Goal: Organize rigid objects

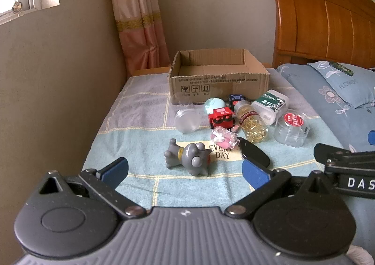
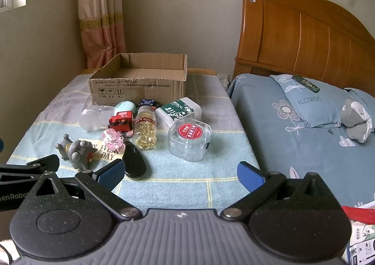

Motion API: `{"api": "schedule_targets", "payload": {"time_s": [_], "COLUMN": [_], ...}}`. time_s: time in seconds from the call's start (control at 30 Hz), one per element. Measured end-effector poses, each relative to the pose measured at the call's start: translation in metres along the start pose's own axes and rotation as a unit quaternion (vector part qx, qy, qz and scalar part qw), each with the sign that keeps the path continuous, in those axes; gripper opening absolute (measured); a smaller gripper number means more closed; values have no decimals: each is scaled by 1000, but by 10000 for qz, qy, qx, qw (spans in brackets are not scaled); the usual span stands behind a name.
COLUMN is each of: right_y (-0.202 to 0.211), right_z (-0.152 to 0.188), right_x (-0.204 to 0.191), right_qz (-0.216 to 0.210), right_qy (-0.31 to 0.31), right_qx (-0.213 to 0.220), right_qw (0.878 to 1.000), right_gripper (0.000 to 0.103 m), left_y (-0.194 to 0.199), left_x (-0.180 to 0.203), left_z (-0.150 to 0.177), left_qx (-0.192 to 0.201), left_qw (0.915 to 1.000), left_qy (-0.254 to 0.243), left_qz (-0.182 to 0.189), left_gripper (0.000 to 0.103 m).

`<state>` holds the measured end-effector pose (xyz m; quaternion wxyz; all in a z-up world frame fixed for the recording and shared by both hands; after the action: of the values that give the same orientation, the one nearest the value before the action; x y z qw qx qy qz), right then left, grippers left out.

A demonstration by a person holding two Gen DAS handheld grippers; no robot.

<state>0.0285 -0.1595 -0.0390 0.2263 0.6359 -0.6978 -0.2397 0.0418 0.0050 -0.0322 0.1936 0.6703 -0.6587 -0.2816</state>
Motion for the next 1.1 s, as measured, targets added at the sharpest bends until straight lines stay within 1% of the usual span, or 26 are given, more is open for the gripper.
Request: {"api": "schedule_targets", "payload": {"time_s": [0.8, 1.1], "right_y": [3, 1], "right_z": [-3, -3], "right_x": [2, 3], "right_qz": [-38, -47], "right_qy": [-7, -35], "right_qx": [57, 42], "right_qw": [10000, 10000], "right_gripper": [103, 103], "left_y": [1, -2], "left_x": [1, 3], "left_z": [1, 1], "left_qx": [13, 10], "left_qw": [10000, 9999], "left_qy": [7, -31], "left_qz": [48, 153], "left_gripper": [102, 102]}}
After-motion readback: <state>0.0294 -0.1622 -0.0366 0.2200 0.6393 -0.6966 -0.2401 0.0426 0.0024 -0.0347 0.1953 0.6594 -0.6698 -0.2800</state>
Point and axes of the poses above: each gripper's, at about its wrist camera, not at the fingertips, and y roughly against the way its jaws point, x to its right, z to its underside, the point moved 6 cm from there along -y, roughly the way its jaws point, and after that the axes turned 3 degrees about -y, right-handed, at the moved point
